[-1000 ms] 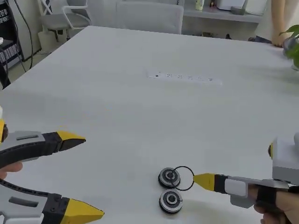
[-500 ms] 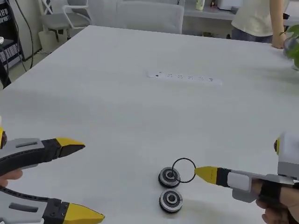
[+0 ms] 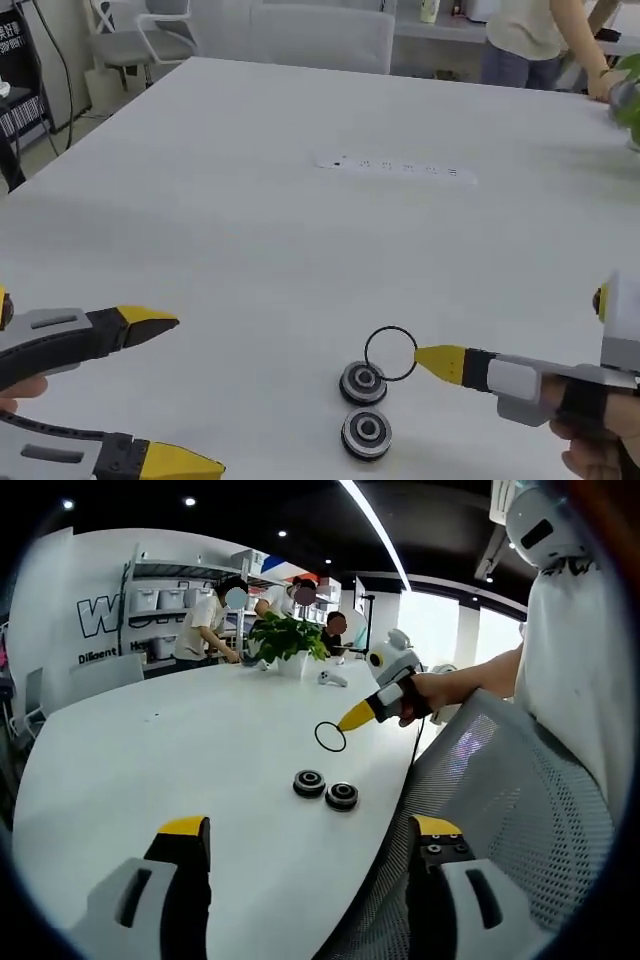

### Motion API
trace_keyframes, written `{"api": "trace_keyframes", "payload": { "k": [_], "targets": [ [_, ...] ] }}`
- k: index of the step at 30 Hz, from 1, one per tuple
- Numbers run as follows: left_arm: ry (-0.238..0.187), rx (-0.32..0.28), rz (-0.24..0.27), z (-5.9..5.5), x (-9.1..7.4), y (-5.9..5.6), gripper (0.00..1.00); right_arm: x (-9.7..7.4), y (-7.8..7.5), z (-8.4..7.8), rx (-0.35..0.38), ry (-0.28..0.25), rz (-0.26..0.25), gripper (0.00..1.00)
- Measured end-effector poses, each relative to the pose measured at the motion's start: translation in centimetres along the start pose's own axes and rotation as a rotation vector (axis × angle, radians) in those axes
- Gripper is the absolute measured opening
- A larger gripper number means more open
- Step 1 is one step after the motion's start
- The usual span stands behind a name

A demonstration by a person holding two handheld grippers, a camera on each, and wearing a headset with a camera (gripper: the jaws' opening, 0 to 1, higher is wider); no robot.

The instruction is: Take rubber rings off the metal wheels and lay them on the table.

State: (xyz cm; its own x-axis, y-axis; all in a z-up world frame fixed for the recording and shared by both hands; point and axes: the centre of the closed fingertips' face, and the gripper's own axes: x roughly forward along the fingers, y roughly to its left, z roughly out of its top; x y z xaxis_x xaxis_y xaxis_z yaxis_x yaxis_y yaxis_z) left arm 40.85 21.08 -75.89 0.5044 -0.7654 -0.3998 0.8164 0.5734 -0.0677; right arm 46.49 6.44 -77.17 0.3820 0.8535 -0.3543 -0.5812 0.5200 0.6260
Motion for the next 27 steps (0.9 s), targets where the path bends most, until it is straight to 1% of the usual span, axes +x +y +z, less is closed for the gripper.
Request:
{"api": "trace_keyframes", "payload": {
  "k": [4, 8, 20, 27],
  "targets": [
    [-0.012, -0.012, 0.015, 0.1, -0.1, 0.3, 0.81, 0.1, 0.5, 0.3, -0.007, -0.002, 0.014, 0.00],
    [-0.010, -0.011, 0.025, 0.1, -0.1, 0.5, 0.86, 0.3, 0.8, 0.4, -0.016, 0.001, 0.023, 0.00],
    [0.000, -0.007, 0.016, -0.1, 0.1, 0.3, 0.91, 0.7, 1.4, 0.5, -0.039, 0.014, 0.037, 0.00],
    [0.009, -0.007, 0.010, -0.3, 0.2, 0.2, 0.91, 1.0, 1.8, 0.2, -0.071, 0.038, 0.042, 0.00]
  ]
}}
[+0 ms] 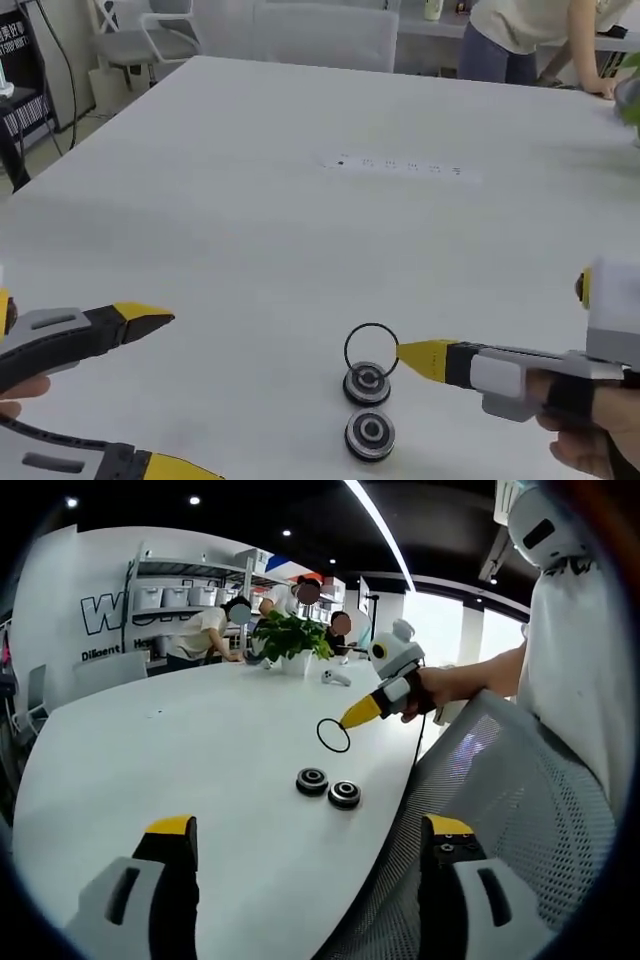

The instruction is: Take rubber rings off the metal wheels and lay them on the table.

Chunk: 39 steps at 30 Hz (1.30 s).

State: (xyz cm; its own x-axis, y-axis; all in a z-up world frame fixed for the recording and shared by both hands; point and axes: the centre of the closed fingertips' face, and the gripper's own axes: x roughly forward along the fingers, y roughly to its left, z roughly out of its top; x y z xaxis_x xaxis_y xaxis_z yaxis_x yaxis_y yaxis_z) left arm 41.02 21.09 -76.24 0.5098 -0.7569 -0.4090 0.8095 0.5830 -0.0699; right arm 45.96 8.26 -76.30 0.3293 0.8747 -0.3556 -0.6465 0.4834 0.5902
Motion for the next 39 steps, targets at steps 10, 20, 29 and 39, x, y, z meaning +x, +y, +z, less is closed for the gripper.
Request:
{"api": "trace_keyframes", "payload": {
  "k": [10, 20, 29, 39],
  "targets": [
    [0.015, -0.003, -0.003, -0.3, 0.1, -0.1, 0.90, 0.5, 0.5, 0.0, -0.025, 0.014, 0.012, 0.00],
    [0.022, -0.002, -0.007, -0.5, 0.1, -0.1, 0.90, 1.3, 1.0, -0.2, -0.057, 0.043, 0.023, 0.00],
    [0.025, -0.003, -0.012, -0.5, 0.1, -0.2, 0.89, 1.9, 1.1, -0.7, -0.089, 0.078, 0.030, 0.00],
    [0.028, -0.001, -0.016, -0.6, 0.1, -0.3, 0.89, 2.4, 0.8, -1.8, -0.129, 0.120, 0.021, 0.00]
  ]
}}
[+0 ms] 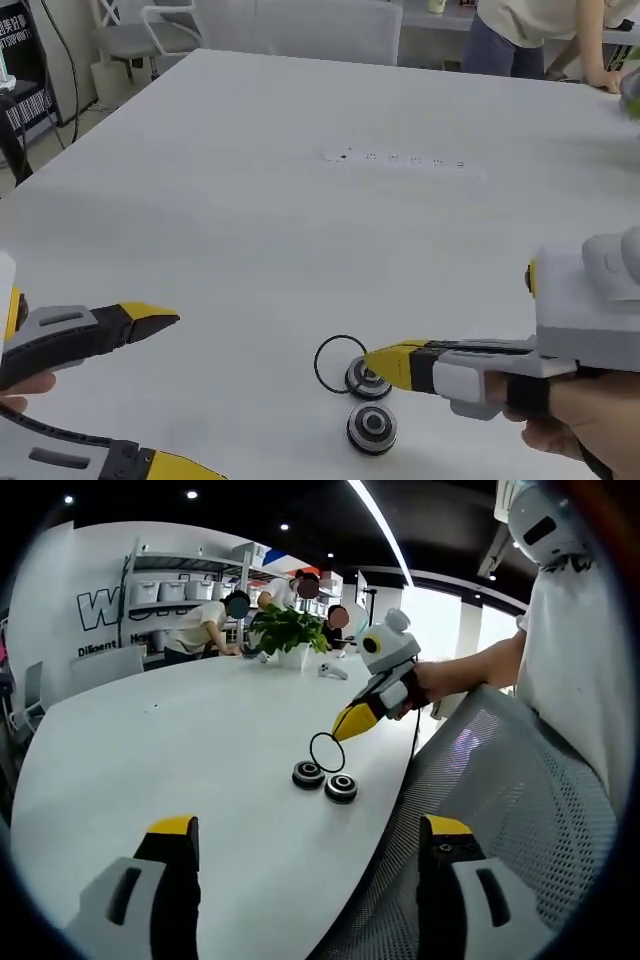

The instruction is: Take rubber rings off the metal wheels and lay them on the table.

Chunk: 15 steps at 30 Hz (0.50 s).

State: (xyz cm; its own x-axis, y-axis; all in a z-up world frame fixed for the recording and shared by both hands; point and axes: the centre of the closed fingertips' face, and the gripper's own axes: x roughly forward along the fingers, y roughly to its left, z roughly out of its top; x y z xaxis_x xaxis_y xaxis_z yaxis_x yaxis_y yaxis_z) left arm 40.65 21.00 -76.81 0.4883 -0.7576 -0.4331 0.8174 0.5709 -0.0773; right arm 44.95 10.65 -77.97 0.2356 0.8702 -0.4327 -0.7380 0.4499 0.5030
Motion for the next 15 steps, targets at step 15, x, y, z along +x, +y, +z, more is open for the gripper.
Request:
{"api": "trace_keyframes", "payload": {
  "k": [15],
  "targets": [
    [0.005, 0.004, -0.002, -0.1, -0.1, -0.1, 0.89, 1.2, 0.4, -2.5, -0.093, 0.116, 0.007, 0.00]
  ]
}}
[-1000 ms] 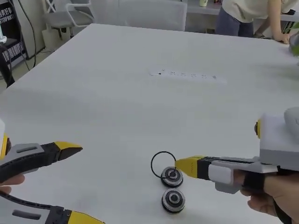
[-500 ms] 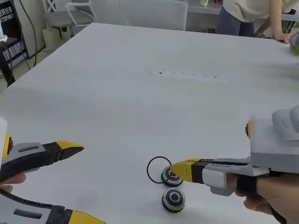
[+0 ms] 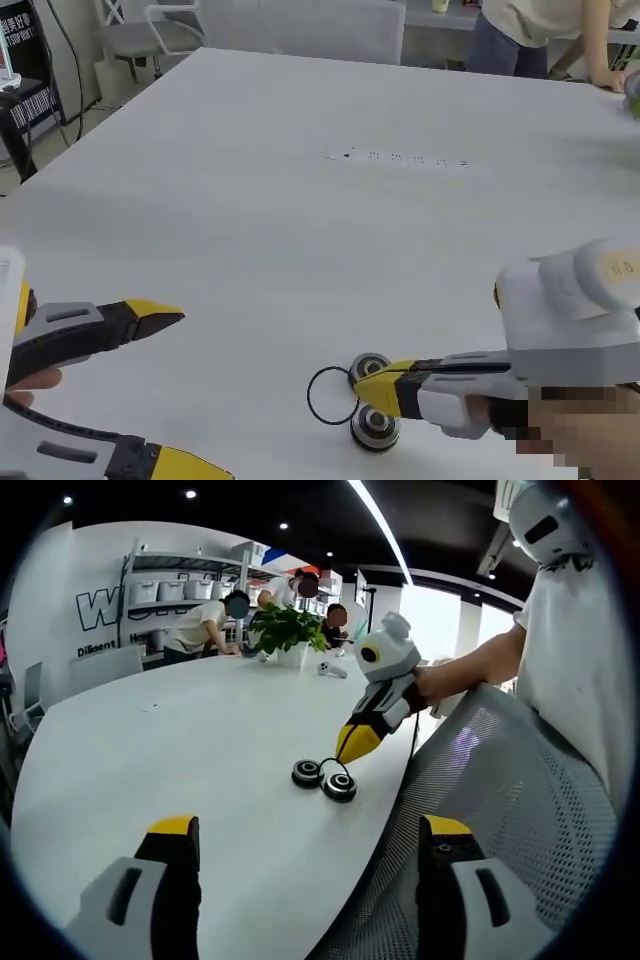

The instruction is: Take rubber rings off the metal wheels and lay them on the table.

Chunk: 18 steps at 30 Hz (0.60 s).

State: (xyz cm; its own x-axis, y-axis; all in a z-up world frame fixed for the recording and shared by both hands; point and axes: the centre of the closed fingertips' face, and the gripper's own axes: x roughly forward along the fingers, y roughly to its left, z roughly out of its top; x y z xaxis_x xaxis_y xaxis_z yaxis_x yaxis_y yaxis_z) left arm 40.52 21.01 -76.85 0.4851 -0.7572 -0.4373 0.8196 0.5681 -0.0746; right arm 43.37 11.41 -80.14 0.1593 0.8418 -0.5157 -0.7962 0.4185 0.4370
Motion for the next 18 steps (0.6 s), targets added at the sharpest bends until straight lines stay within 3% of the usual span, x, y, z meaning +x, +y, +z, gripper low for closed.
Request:
{"api": "trace_keyframes", "payload": {
  "k": [18],
  "targets": [
    [-0.005, 0.001, -0.006, 0.1, 0.0, -0.1, 0.88, 1.6, -0.3, -0.1, -0.043, 0.050, 0.002, 0.00]
  ]
}}
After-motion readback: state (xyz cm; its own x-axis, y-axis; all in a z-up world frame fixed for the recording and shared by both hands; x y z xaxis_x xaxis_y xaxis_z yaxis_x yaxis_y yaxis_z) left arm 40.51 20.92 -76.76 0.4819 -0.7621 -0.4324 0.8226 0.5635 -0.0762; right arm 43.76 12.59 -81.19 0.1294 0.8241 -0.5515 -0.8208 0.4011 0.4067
